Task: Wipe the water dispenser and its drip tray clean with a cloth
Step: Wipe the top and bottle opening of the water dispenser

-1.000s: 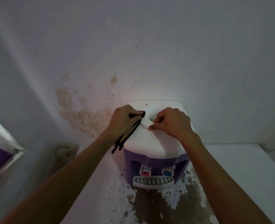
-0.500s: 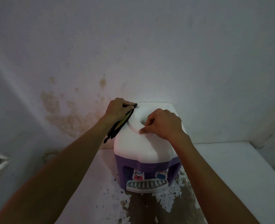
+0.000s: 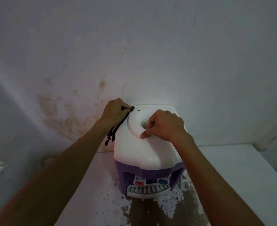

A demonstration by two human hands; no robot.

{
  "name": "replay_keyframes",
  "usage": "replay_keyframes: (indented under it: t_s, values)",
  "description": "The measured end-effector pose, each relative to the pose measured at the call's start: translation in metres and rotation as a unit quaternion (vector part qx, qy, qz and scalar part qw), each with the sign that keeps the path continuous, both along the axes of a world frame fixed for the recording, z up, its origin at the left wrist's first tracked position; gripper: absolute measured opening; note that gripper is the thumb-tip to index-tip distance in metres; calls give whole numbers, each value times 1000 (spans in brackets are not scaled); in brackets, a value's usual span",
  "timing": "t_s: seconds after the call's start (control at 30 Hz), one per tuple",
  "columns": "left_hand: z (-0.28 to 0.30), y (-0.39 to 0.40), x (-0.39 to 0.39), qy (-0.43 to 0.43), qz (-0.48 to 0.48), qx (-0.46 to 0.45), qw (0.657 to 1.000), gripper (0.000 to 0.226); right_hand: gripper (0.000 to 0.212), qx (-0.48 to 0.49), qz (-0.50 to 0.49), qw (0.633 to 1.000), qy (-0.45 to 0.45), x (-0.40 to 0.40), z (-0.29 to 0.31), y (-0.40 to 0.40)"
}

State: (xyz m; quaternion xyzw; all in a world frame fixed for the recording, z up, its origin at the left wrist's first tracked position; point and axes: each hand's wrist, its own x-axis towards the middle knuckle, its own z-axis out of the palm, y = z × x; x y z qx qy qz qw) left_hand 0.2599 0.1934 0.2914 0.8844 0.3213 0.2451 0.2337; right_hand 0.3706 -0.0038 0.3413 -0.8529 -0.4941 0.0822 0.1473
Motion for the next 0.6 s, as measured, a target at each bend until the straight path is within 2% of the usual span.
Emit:
replay_keyframes:
  t_s: [0.5, 0.6]
  values:
    - [-7, 12, -2, 30, 92, -25, 995, 24, 43, 8, -25, 1000, 15, -3, -3, -3]
    - [-12, 17, -24, 46, 129, -95, 986, 24, 45, 11, -33, 999, 18, -3, -4, -2]
